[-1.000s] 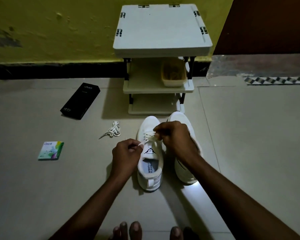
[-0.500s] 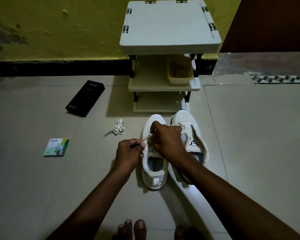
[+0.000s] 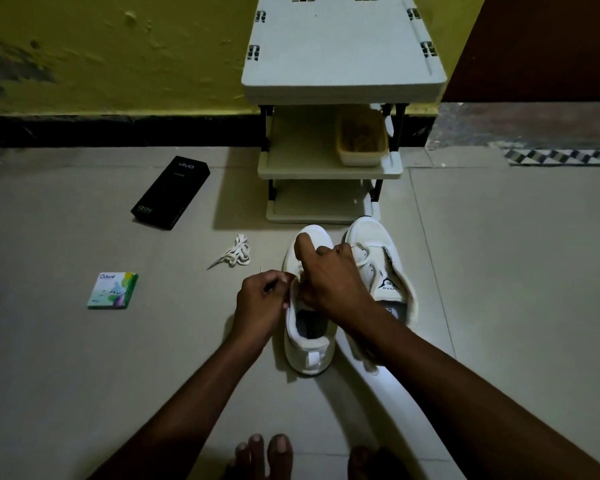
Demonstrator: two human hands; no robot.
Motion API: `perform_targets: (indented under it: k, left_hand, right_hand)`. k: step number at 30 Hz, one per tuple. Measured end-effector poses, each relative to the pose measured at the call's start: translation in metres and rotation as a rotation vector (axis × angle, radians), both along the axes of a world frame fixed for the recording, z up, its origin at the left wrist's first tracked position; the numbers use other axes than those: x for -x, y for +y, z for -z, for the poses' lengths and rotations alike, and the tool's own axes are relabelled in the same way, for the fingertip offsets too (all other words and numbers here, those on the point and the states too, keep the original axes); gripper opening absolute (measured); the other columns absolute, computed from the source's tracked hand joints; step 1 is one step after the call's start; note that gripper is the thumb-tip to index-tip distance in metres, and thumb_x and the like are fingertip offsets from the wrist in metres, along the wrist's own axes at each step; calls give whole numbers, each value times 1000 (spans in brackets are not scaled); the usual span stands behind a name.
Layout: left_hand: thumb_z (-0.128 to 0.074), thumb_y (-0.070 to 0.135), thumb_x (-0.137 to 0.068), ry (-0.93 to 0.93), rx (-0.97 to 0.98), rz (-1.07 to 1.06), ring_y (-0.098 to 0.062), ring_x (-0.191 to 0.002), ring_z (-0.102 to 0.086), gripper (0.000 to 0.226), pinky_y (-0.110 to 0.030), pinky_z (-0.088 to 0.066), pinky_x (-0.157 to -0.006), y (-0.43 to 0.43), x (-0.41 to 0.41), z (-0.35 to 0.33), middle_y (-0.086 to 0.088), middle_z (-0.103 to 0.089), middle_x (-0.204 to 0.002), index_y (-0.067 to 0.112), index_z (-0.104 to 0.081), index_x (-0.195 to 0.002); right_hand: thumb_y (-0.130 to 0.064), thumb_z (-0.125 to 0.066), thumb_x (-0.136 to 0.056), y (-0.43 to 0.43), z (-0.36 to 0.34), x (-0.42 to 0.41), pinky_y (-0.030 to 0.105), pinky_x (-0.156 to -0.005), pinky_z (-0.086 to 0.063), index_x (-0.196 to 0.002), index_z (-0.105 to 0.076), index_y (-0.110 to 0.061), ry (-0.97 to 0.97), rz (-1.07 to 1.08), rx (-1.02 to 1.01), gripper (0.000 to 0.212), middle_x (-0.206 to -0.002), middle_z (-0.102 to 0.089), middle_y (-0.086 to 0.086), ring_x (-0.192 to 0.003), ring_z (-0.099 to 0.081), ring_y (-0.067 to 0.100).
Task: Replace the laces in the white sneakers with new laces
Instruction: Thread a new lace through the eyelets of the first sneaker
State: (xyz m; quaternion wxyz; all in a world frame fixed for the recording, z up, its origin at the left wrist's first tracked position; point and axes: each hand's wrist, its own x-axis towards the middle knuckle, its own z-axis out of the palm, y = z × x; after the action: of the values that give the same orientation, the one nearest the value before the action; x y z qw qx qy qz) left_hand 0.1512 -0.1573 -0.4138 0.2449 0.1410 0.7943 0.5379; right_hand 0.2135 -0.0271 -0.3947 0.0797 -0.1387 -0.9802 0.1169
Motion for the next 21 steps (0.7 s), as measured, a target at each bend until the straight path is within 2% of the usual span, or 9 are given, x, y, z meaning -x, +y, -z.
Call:
perform_targets:
  k: [2,5,8,11,14,16,19,21]
  left_hand:
    - [-57,8,-100,-10,-7,0,-13,-61,-58,23,-28,-49,-67,0,2,1,-11,-71,-74,12,-76,-86]
    - [-60,12,-100,-13,-2,-5,-12,-63,-59,22,-24,-49,-65,0,3,2,-10,-73,-78,16,-76,-86]
    - [-62,11,-98,-24,-9,-10,-12,-62,-59,19,-23,-49,-64,1,2,3,-8,-72,-75,15,-76,-85]
    - [-64,8,-97,-42,-17,-29,-12,-63,-60,15,-20,-50,-62,1,4,3,-11,-74,-79,9,-76,-88]
    - [-64,6,-97,-47,-26,-28,-14,-65,-62,14,-22,-51,-63,0,5,4,-11,-75,-80,5,-76,-89]
    - [-62,3,-97,-57,-34,-36,-12,-64,-60,17,-18,-49,-62,-1,3,5,-4,-73,-77,7,-75,-88]
    - [-59,6,-99,-84,-62,-47,-5,-65,-62,24,-14,-49,-62,-2,-2,2,10,-71,-71,16,-74,-85]
    - [-62,6,-97,-110,-85,-46,-8,-75,-68,18,-18,-54,-70,-4,-5,3,7,-75,-80,15,-77,-92]
  right_hand:
    - [-23,-60,-80,2,2,-1,40,-82,-34,-117,-30,-19,2,-7,52,48,-87,-69,5,-82,-61,35]
    - [-24,-55,-70,4,10,-2,38,-73,-39,-109,-29,-22,75,52,250,47,-74,-67,2,-73,-61,35]
    - [-24,-52,-67,-1,19,-3,38,-65,-43,-105,-33,-20,120,123,272,42,-67,-64,2,-64,-58,35]
    - [-24,-58,-70,-3,23,-1,39,-65,-47,-101,-33,-24,104,129,281,39,-69,-66,1,-65,-59,33]
    - [-20,-62,-75,3,21,-2,39,-68,-46,-96,-46,-22,92,99,219,26,-73,-68,4,-73,-62,34]
    - [-17,-64,-76,3,18,-4,40,-70,-44,-89,-57,-20,86,87,141,15,-72,-64,8,-76,-60,37]
    - [-20,-66,-77,-1,14,-5,43,-78,-41,-86,-61,-23,62,83,10,11,-72,-65,4,-82,-62,34]
    - [-25,-65,-79,-4,13,-4,44,-84,-39,-91,-63,-25,-1,45,-39,12,-78,-69,3,-90,-63,31]
